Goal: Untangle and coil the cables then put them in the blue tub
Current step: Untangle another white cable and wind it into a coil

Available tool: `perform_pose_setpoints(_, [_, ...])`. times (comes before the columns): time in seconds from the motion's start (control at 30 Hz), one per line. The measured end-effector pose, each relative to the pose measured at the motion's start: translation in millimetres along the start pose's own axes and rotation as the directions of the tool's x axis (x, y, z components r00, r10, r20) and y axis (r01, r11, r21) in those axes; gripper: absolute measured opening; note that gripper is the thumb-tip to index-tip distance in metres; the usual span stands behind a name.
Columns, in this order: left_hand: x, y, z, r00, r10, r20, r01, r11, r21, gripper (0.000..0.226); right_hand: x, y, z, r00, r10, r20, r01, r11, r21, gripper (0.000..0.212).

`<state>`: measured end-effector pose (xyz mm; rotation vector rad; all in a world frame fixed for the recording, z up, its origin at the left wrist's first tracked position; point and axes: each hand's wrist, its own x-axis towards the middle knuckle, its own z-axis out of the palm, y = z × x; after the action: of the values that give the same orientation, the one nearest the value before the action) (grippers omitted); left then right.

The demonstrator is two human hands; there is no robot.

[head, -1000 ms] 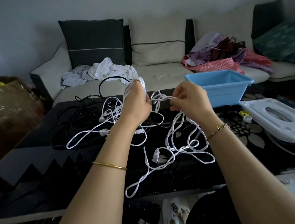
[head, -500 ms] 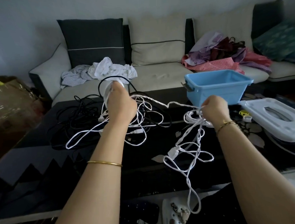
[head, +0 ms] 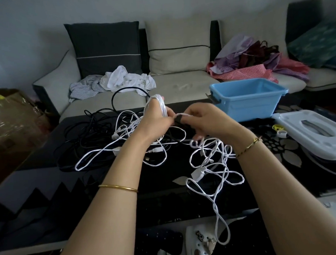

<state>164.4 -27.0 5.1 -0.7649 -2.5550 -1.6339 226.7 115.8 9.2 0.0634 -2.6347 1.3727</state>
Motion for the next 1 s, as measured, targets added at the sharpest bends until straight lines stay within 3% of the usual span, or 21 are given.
perform_pose_setpoints(0.07, [-2,2,-3,0.989,-0.101,0.109,0.127,0.953,-0.274,0.063,-1,0,-5,0.996,-0.05,-0.074,0.05,0.999,-0.011,0.016])
perform_pose_setpoints(0.1, [-1,0,-3,0.984,-0.113,0.14,0.152,0.938,-0.31,0.069,-2,0,-7,0.993,-0.085,-0.085,0.083,0.996,-0.022,0.014])
perform_pose_setpoints(0.2, [-4,1,1,0.969,-0.138,0.206,0.175,0.969,-0.174,0.074,-6,-5,-7,0.98,-0.177,-0.088,0.171,0.983,-0.074,0.009])
perform_pose_setpoints(0.3, [-4,2,6,0.956,-0.081,0.283,0.095,0.995,-0.036,0.054,-5,-8,-6,0.968,-0.22,-0.123,0.204,0.97,-0.136,0.008])
perform_pose_setpoints(0.4, [-8,7,7,0.921,-0.033,0.387,0.05,0.998,-0.034,0.004,-1,-5,-8,0.949,-0.258,-0.183,0.23,0.96,-0.162,0.001])
perform_pose_setpoints(0.6, [-7,10,1,0.908,-0.087,0.41,0.213,0.938,-0.272,0.029,9,16,-19,0.912,-0.185,-0.366,0.169,0.983,-0.074,0.006])
perform_pose_setpoints(0.67, [-8,11,-7,0.905,-0.084,0.417,0.263,0.881,-0.393,0.034,9,27,-22,0.94,-0.097,-0.327,0.105,0.994,0.007,0.008])
perform_pose_setpoints(0.77, [-9,13,-13,0.872,-0.1,0.48,0.396,0.72,-0.57,0.038,7,35,-17,0.988,0.003,-0.156,0.023,0.985,0.169,0.005])
perform_pose_setpoints(0.83, [-8,14,-12,0.852,-0.107,0.512,0.48,0.55,-0.683,0.04,6,35,-15,0.996,0.028,-0.086,-0.009,0.976,0.22,0.008])
perform_pose_setpoints(0.93, [-5,13,-15,0.839,-0.06,0.54,0.538,0.228,-0.811,0.039,4,30,-15,0.997,0.048,0.066,-0.071,0.911,0.407,0.011])
perform_pose_setpoints(1.0, [-3,9,-16,0.854,-0.042,0.519,0.519,-0.01,-0.855,0.042,5,27,-12,0.983,0.056,0.176,-0.15,0.8,0.581,0.012])
